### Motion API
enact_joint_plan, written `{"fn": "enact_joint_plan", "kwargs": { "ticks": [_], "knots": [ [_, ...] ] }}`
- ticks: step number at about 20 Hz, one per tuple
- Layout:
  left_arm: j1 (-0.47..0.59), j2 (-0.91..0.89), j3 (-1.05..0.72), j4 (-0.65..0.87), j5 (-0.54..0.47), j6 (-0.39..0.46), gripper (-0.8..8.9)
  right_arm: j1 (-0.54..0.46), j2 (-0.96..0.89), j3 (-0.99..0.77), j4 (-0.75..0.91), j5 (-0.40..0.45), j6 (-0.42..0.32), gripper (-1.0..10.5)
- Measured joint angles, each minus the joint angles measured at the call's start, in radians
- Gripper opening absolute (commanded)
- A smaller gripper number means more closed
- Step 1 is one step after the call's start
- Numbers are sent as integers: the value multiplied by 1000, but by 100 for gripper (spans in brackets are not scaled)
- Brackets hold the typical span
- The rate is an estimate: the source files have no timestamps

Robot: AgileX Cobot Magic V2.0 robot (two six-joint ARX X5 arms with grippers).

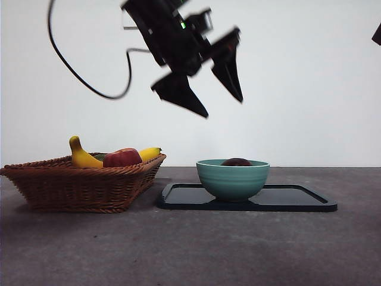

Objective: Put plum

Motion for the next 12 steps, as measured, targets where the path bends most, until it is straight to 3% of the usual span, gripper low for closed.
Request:
{"fn": "enact_joint_plan", "kwargs": {
  "ticks": [12],
  "knots": [
    [-44, 166, 15, 72, -48, 43, 398, 0, 0, 0, -1, 0, 0, 208]
  ]
}}
